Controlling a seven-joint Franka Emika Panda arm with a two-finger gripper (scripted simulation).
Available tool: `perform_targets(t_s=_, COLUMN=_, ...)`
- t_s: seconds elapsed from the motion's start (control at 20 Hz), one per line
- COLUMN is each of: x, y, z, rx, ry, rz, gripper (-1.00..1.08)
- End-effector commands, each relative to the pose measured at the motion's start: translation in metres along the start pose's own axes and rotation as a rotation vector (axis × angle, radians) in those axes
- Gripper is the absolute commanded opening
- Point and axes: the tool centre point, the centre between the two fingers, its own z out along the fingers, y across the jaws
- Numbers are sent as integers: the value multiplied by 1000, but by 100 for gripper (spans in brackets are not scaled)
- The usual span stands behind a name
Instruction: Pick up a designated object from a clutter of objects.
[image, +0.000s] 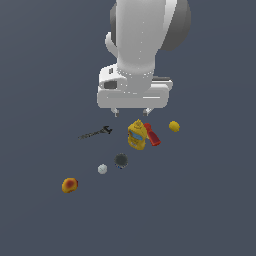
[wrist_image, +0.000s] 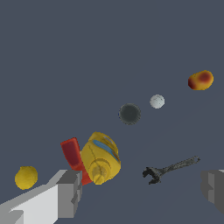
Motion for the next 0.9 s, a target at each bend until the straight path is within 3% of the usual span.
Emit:
perform_targets(t_s=0.0, x=0, y=0, z=0, rx=0, ry=0, rz=0, gripper=100)
perform_targets(t_s=0.85, x=-6, y=16, z=14, rx=10, ry=-26, rz=83, gripper=100)
